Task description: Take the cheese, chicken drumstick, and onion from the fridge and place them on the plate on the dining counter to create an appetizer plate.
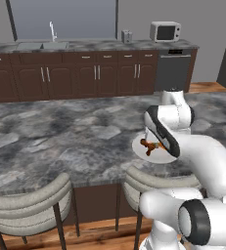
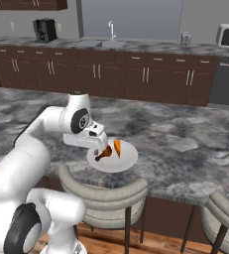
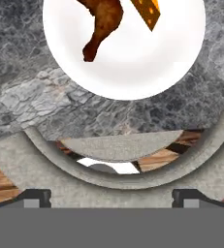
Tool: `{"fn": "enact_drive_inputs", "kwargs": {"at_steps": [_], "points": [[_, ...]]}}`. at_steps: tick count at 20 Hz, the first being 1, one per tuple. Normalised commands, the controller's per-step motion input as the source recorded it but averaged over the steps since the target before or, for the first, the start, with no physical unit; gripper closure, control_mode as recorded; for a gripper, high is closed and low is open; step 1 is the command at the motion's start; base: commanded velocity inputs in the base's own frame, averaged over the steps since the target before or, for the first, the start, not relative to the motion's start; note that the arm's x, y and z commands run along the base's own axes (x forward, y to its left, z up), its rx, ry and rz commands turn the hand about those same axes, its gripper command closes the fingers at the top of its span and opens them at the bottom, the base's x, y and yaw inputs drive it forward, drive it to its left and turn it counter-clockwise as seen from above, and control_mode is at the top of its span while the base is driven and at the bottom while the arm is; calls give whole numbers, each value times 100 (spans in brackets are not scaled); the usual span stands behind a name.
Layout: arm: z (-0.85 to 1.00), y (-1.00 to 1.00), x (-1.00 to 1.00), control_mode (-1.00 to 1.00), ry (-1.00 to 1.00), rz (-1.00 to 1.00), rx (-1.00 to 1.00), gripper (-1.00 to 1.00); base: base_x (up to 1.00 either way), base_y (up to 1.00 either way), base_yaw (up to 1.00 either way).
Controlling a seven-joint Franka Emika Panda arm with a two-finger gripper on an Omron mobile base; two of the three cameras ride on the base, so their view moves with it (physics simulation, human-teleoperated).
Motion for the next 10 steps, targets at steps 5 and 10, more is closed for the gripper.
{"fn": "enact_drive_inputs", "kwargs": {"at_steps": [5,10], "points": [[25,20,-80,100,-16,2,-9,-100,-20,2,0],[0,0,0,100,0,0,0,-100,-100,21,0]]}}
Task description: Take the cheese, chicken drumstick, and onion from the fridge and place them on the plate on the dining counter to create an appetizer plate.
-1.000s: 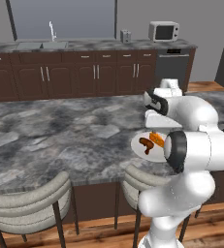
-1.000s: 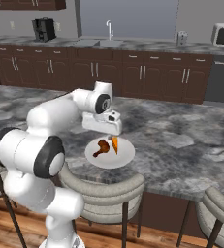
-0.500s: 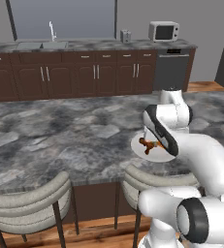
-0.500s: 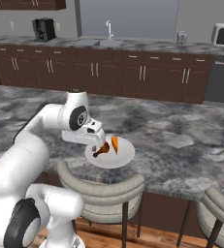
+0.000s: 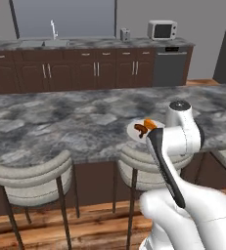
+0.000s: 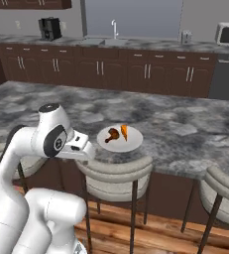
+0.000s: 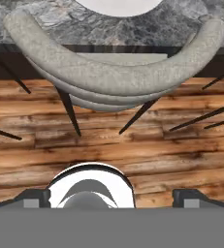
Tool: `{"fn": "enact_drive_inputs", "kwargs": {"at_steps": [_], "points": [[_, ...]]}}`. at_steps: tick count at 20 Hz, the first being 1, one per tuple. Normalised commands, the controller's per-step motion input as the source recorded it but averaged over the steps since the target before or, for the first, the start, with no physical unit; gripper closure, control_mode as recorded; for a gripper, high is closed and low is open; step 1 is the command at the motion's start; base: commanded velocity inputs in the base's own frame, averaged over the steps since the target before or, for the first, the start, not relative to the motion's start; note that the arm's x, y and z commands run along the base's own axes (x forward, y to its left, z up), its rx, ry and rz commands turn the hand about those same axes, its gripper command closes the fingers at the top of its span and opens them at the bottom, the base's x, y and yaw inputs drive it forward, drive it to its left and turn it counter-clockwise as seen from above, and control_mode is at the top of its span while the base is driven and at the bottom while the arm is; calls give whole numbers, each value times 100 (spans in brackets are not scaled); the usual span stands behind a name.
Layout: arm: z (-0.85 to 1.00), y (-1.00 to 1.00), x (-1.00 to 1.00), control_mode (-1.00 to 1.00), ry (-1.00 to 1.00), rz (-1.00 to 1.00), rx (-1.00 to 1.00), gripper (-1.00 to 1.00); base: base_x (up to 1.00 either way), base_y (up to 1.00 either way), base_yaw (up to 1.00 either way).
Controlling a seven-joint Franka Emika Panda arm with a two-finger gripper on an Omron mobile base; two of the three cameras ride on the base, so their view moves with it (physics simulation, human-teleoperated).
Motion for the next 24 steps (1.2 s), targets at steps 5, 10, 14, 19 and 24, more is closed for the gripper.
{"fn": "enact_drive_inputs", "kwargs": {"at_steps": [5,10,14,19,24], "points": [[0,0,0,100,0,0,0,-100,-92,78,6],[0,0,0,100,0,0,0,-100,-48,100,21],[0,0,0,100,0,0,0,-100,-33,100,23],[0,0,0,100,0,0,0,-100,-5,100,23],[0,0,0,100,0,0,0,-100,0,100,27]]}}
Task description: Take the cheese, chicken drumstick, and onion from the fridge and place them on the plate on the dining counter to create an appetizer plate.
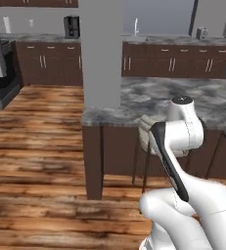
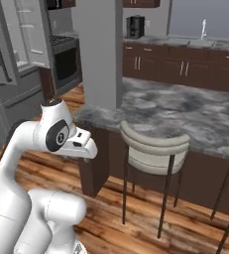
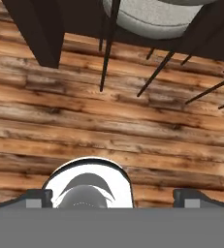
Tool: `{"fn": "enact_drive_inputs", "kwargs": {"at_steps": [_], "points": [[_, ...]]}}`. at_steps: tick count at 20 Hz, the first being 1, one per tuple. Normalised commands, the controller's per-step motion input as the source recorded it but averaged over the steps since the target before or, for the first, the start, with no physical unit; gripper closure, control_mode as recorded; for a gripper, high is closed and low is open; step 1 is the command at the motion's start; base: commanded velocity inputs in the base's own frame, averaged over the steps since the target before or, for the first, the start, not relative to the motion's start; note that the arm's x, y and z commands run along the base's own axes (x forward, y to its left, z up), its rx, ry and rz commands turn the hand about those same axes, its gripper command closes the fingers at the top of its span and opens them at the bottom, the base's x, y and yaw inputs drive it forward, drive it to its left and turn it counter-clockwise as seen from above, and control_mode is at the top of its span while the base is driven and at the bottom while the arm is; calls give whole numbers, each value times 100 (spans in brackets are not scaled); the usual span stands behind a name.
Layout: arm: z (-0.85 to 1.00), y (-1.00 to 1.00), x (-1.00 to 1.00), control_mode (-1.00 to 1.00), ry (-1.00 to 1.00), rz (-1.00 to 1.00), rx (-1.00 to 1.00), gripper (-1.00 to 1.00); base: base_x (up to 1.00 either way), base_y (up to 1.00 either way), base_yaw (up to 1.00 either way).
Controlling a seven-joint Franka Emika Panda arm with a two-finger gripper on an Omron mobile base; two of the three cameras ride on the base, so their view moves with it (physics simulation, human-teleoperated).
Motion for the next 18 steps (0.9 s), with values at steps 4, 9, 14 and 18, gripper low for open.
{"fn": "enact_drive_inputs", "kwargs": {"at_steps": [4,9,14,18], "points": [[0,0,0,100,0,0,0,-100,0,100,27],[0,0,0,100,0,0,0,-100,0,100,25],[0,0,0,100,0,0,0,-100,0,100,23],[0,0,0,100,0,0,0,-100,5,98,19]]}}
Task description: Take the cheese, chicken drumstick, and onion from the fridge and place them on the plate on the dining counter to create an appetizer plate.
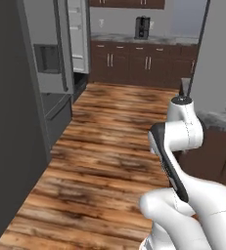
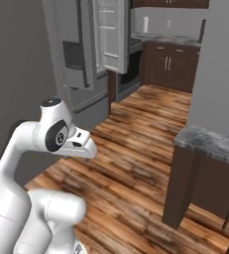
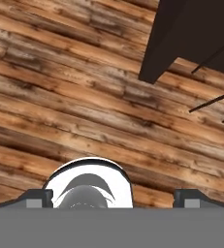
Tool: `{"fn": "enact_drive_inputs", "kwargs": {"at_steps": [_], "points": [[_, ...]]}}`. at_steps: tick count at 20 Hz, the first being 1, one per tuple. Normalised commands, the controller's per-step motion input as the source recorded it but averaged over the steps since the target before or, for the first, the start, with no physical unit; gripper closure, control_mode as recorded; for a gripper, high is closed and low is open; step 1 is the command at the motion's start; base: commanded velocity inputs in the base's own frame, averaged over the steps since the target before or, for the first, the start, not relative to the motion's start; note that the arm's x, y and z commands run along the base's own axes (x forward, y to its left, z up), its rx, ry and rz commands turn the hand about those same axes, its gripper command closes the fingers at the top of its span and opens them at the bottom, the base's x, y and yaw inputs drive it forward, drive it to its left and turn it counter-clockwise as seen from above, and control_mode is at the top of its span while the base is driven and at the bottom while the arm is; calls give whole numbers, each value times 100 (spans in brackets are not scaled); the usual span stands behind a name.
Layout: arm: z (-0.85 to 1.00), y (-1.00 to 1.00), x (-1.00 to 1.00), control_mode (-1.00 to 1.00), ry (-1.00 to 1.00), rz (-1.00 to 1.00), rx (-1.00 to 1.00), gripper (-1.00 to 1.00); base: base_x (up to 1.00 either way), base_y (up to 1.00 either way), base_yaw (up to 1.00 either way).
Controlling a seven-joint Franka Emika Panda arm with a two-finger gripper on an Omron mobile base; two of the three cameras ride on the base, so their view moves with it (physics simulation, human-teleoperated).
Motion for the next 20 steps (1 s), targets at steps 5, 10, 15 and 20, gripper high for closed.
{"fn": "enact_drive_inputs", "kwargs": {"at_steps": [5,10,15,20], "points": [[0,0,0,100,0,0,0,-100,46,0,3],[0,0,0,100,0,0,0,-100,90,-31,0],[0,0,0,100,0,0,0,-100,100,-3,0],[0,0,0,100,0,0,0,-100,100,20,-1]]}}
